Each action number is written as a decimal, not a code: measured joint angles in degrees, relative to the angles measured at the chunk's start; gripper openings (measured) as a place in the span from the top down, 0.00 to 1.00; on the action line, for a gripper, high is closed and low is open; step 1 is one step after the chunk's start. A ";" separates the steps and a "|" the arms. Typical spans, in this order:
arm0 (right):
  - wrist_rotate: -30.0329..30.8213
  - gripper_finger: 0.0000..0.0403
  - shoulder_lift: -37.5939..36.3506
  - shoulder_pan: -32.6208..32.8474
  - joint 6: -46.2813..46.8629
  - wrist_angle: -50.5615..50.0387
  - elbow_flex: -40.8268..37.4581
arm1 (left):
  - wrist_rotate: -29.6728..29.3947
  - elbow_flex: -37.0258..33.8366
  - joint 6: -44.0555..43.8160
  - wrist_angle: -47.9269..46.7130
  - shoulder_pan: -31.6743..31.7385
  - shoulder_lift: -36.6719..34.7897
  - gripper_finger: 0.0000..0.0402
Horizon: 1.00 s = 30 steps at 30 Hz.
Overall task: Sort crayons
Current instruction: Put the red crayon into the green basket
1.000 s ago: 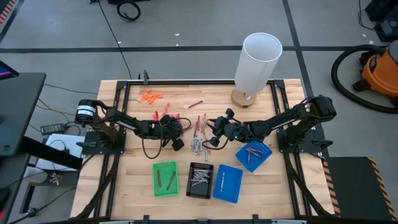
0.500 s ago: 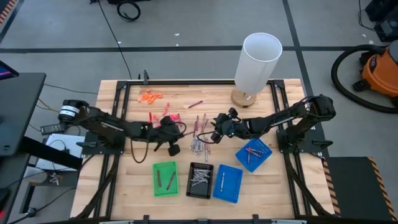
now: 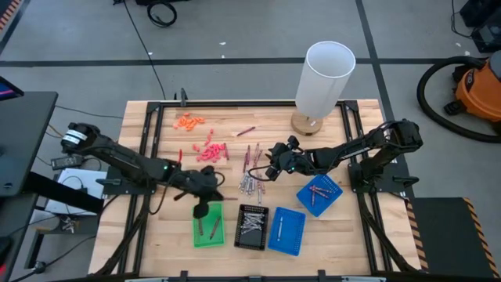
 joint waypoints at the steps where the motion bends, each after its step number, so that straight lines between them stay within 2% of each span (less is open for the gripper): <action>1: 0.00 0.73 0.00 0.00 0.00 -0.02 0.00 | 1.13 0.02 -0.71 -0.57 -0.72 -0.37 0.91; 9: 0.02 0.73 0.02 0.00 0.02 0.02 0.00 | 7.18 0.04 -1.98 -8.76 -7.11 -2.27 0.90; 13: 0.04 0.73 0.02 0.00 0.02 0.07 0.00 | 8.02 0.04 2.55 -9.09 -9.85 -2.08 0.90; 21: 0.11 0.73 0.04 0.00 0.02 0.07 -0.02 | 4.59 0.04 24.45 -8.75 -12.93 -1.80 0.90; 30: 0.09 0.73 0.04 0.00 0.02 0.04 -0.02 | 2.22 0.07 48.56 -8.54 -13.73 3.29 0.90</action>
